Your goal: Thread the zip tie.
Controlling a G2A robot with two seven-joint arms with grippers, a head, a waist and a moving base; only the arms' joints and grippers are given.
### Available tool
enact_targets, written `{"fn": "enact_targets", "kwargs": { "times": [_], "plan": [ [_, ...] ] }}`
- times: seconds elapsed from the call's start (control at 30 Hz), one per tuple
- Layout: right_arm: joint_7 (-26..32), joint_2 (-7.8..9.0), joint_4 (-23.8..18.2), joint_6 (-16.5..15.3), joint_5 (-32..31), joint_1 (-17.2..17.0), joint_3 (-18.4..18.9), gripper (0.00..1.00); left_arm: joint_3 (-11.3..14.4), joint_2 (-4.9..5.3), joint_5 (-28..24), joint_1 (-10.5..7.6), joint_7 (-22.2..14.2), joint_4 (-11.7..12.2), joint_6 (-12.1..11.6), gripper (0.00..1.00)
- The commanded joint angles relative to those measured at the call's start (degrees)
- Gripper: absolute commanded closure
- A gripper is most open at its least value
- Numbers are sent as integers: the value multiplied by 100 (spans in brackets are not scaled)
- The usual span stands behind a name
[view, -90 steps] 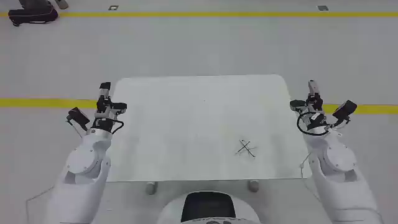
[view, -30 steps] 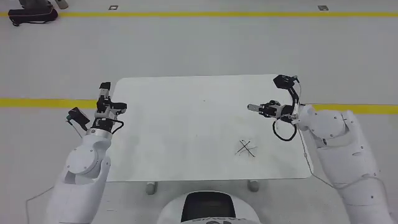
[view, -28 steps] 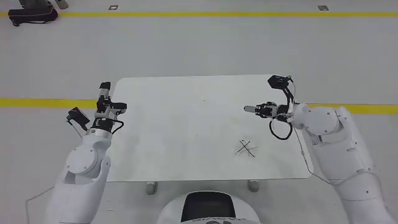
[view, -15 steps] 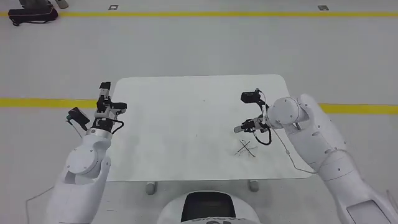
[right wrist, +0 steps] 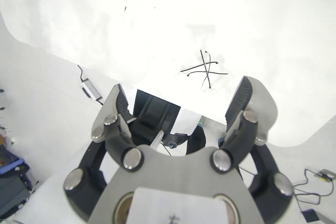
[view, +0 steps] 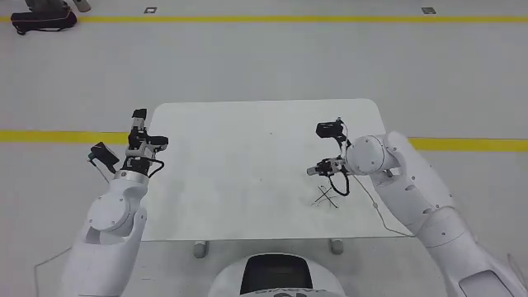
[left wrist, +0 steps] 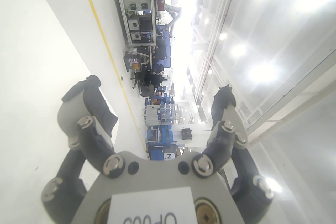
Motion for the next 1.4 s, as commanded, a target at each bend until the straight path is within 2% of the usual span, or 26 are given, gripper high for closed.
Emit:
{"fn": "enact_targets", "kwargs": {
  "times": [0.0, 0.1, 0.23, 0.33, 0.6, 1.0, 1.07, 1.23, 1.37],
  "plan": [
    [67, -38, -27, -85, -30, -117, 230, 0, 0, 0, 0, 0, 0, 0, 0, 0],
    [67, -183, 36, -85, -388, -391, 596, 0, 0, 0, 0, 0, 0, 0, 0, 0],
    [67, -481, -19, -85, -952, -740, 962, 0, 0, 0, 0, 0, 0, 0, 0, 0],
    [67, -760, -110, -85, -1559, -967, 1086, 0, 0, 0, 0, 0, 0, 0, 0, 0],
    [67, -1649, -452, -85, -3167, -1440, 1599, 0, 0, 0, 0, 0, 0, 0, 0, 0],
    [67, -1649, -452, -85, -3167, -1440, 1599, 0, 0, 0, 0, 0, 0, 0, 0, 0],
    [-45, -1666, -465, -85, -3085, -1545, 1614, 0, 0, 0, 0, 0, 0, 0, 0, 0],
    [-207, -1835, -572, -85, -3173, -1846, 1828, 0, 0, 0, 0, 0, 0, 0, 0, 0],
    [-221, -2071, -686, -85, -3603, -2046, 1988, 0, 0, 0, 0, 0, 0, 0, 0, 0]
  ]
}}
